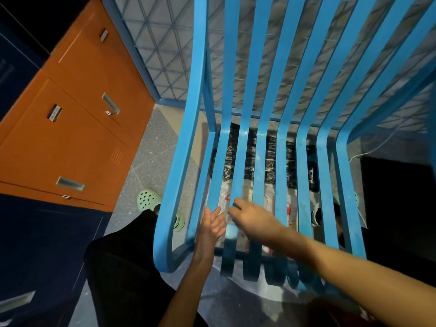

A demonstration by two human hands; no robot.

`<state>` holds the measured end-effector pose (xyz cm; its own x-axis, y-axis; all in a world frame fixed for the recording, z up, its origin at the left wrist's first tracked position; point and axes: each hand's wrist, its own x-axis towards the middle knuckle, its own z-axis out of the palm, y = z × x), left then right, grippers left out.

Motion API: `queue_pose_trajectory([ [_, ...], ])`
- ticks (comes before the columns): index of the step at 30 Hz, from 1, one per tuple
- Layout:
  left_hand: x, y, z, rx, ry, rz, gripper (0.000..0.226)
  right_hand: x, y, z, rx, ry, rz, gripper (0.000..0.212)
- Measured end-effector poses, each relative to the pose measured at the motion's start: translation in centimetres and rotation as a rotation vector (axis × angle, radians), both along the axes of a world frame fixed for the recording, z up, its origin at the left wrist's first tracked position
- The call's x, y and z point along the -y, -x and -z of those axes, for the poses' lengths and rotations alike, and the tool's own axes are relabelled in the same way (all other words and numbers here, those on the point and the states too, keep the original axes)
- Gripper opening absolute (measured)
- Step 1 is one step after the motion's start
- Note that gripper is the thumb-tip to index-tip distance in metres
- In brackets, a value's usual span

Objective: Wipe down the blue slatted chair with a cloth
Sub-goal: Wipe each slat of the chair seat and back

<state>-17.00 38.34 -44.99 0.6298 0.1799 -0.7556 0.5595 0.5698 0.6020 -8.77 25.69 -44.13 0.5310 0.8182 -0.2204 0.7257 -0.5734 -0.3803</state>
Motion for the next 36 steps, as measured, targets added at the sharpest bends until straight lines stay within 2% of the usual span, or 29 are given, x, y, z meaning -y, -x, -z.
queue_pose_trajectory([
  [3, 0.1, 0.4, 0.1, -0.004, -0.025, -0.009, 0.063, 1.7, 4.4, -0.9, -0.155, -0.009, -0.154, 0.023],
  [6, 0.3, 0.7, 0.0, -0.012, -0.038, -0.033, 0.062, 2.1, 3.5, -1.1, -0.169, 0.009, -0.216, 0.022],
  [8, 0.3, 0.4, -0.1, -0.012, -0.012, -0.051, 0.063, 1.5, 0.5, -0.6, -0.088, 0.02, -0.169, 0.014],
  [10, 0.2, 0.1, -0.5, -0.02, 0.095, -0.085, 0.065, 0.6, -2.9, 0.1, -0.009, 0.067, -0.061, 0.006],
  [12, 0.0, -0.2, -0.5, -0.017, 0.177, -0.129, 0.066, -0.6, -5.5, 0.2, 0.015, 0.081, 0.037, 0.009],
  [17, 0.0, -1.4, -0.2, 0.003, 0.044, -0.046, 0.063, -1.1, -4.3, 0.3, 0.015, 0.052, 0.111, 0.008],
  [22, -0.2, -2.2, -0.1, -0.01, 0.005, -0.027, 0.061, 1.7, 2.1, -1.1, -0.212, -0.019, -0.08, 0.021],
  [24, -0.3, -2.7, -0.3, -0.015, -0.035, 0.012, 0.06, 1.8, 1.5, -1.4, -0.218, -0.012, -0.151, 0.023],
  [31, -0.1, -3.8, -0.9, -0.019, -0.124, 0.053, 0.055, -0.5, -7.8, 0.9, 0.001, 0.002, 0.127, 0.01],
  [36, 0.0, -4.3, -1.3, -0.04, -0.13, 0.009, 0.051, -1.3, -5.5, 1.1, 0.002, -0.024, 0.187, 0.008],
])
